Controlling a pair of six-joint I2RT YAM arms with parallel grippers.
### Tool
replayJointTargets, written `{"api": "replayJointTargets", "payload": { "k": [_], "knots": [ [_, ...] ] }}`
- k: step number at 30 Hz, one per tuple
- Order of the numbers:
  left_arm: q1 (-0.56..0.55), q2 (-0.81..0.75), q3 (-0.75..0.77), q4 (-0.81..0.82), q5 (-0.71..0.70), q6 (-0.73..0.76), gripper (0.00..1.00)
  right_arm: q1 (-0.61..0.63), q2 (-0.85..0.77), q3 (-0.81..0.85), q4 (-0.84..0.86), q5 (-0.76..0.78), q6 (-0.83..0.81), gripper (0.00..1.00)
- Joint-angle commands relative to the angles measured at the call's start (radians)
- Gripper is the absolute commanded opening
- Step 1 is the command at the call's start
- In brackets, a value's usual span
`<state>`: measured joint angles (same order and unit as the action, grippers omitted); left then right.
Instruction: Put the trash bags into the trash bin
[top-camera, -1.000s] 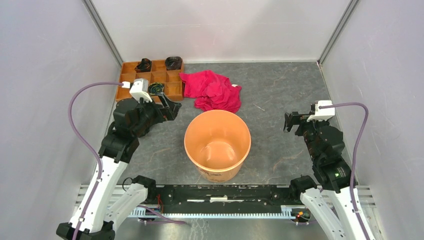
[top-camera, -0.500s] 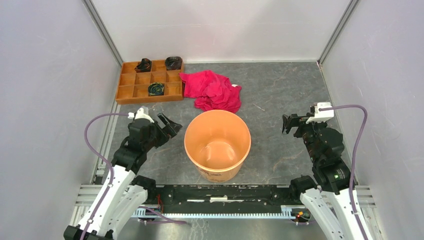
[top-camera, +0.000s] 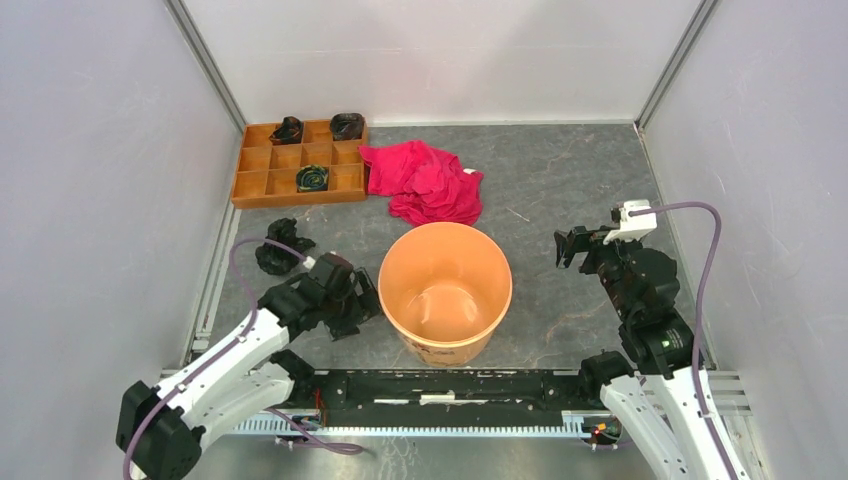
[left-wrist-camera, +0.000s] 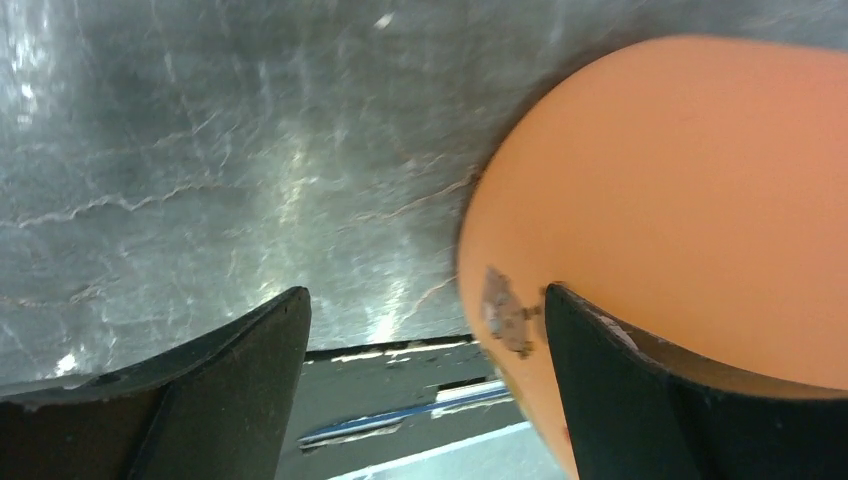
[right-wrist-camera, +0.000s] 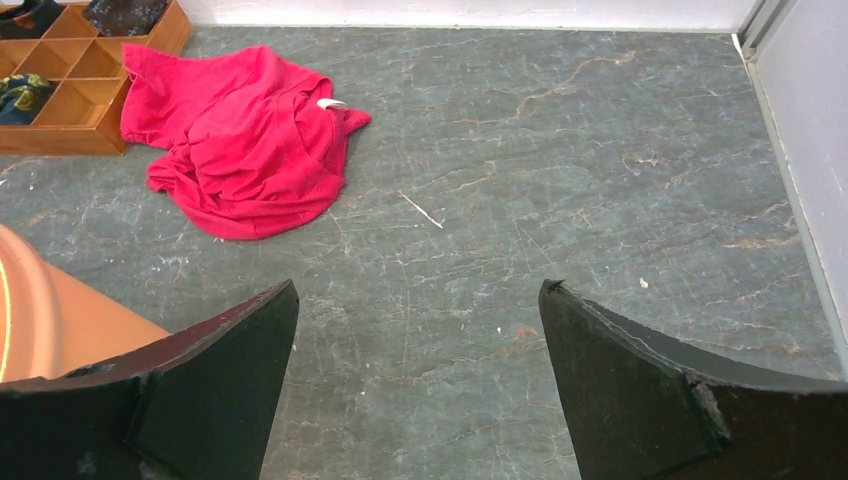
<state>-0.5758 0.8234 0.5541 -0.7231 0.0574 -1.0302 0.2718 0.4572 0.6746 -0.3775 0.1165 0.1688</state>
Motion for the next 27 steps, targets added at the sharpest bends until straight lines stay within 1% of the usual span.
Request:
{"api": "replayJointTargets", "payload": {
  "k": [1,4,5,7,8,9,11,13,15,17,21,24,26,27],
  "knots": [
    [-0.054,0.02,-0.033,-0.066,-0.025,-0.102,0.92,-0.006,0.015,0.003,0.013,-0.015,-0.004,0.98],
    [-0.067,0.022,-0.03,-0.044,0.018,-0.102,0.87,-0.006,0.02,-0.005,0.002,-0.01,-0.014,0.98],
    [-0.078,0.022,-0.04,-0.013,0.043,-0.105,0.85,-0.005,0.021,-0.01,0.0,-0.009,-0.018,0.98],
    [-0.105,0.016,-0.07,0.06,0.097,-0.123,0.84,-0.006,0.026,-0.012,-0.009,-0.007,-0.027,0.98],
    [-0.122,0.007,-0.095,0.118,0.123,-0.141,0.84,-0.006,0.029,-0.009,-0.014,-0.008,-0.032,0.98],
    [-0.14,-0.003,-0.124,0.189,0.149,-0.19,0.84,-0.005,0.035,-0.003,-0.02,-0.008,-0.037,0.98],
    [-0.177,-0.022,-0.183,0.372,0.191,-0.277,0.85,-0.006,0.058,0.048,-0.052,0.002,-0.06,0.98],
    [-0.212,-0.017,-0.204,0.508,0.171,-0.336,0.86,-0.006,0.085,0.112,-0.091,0.013,-0.077,0.98],
    [-0.246,0.022,-0.176,0.572,0.113,-0.338,0.88,-0.005,0.106,0.182,-0.129,0.014,-0.094,0.98],
    [-0.278,0.097,-0.136,0.639,0.087,-0.332,0.89,-0.005,0.112,0.229,-0.152,0.006,-0.103,0.98],
    [-0.343,0.335,-0.043,0.89,0.097,-0.338,0.93,-0.006,0.101,0.311,-0.176,0.007,-0.104,0.98],
    [-0.401,0.562,0.121,0.952,0.12,-0.292,0.94,-0.006,0.094,0.392,-0.194,0.021,-0.107,0.98],
    [-0.434,0.669,0.238,0.959,0.134,-0.26,0.95,-0.006,0.091,0.435,-0.204,0.011,-0.109,0.98],
    [-0.442,0.705,0.259,0.967,0.141,-0.247,0.95,-0.005,0.088,0.446,-0.206,0.007,-0.109,0.98]
  ]
}}
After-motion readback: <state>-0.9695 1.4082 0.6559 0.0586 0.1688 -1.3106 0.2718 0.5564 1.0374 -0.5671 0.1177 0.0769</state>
